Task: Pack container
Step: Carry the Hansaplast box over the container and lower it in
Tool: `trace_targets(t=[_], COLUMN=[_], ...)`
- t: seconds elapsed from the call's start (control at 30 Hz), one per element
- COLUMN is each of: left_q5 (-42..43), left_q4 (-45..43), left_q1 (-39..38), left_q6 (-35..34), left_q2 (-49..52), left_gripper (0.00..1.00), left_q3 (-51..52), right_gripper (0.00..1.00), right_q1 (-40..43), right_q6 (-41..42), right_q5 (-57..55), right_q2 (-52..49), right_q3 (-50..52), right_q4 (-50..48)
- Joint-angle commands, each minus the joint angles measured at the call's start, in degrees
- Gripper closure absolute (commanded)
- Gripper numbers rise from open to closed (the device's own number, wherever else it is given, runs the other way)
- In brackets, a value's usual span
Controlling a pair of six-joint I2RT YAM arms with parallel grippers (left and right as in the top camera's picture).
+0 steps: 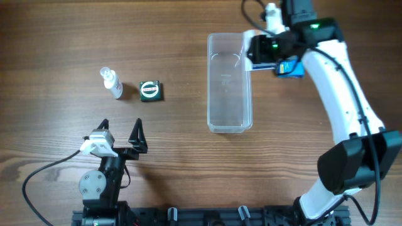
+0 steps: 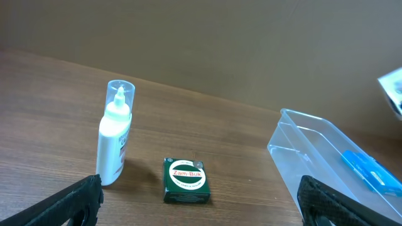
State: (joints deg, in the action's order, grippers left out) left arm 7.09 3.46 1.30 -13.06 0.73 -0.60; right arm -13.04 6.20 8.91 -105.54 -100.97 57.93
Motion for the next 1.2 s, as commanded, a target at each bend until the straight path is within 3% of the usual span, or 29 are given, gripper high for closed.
trace_targets(t=[0.0, 0.2, 1.17], left_q5=[-0.5, -0.5, -0.5], left_q4=[0.4, 0.4, 0.4], left_q1=[0.5, 0.5, 0.5], left_q6=[-0.7, -0.7, -0.7], left_q2=[-0.6, -0.6, -0.6], left_gripper=[0.0, 0.0, 0.0], left_q3=[0.3, 0.3, 0.3], right_gripper=[0.36, 0.36, 0.31], right_q1=[-4.0, -7.7, -9.6], right_q6=[7.3, 12.3, 12.2], right_q5=[-6.4, -9.4, -12.3], right_q2=[-0.7, -4.3, -17.8], right_q3=[-1.0, -1.0, -0.9], right_q4=[-3.0, -9.4, -16.3])
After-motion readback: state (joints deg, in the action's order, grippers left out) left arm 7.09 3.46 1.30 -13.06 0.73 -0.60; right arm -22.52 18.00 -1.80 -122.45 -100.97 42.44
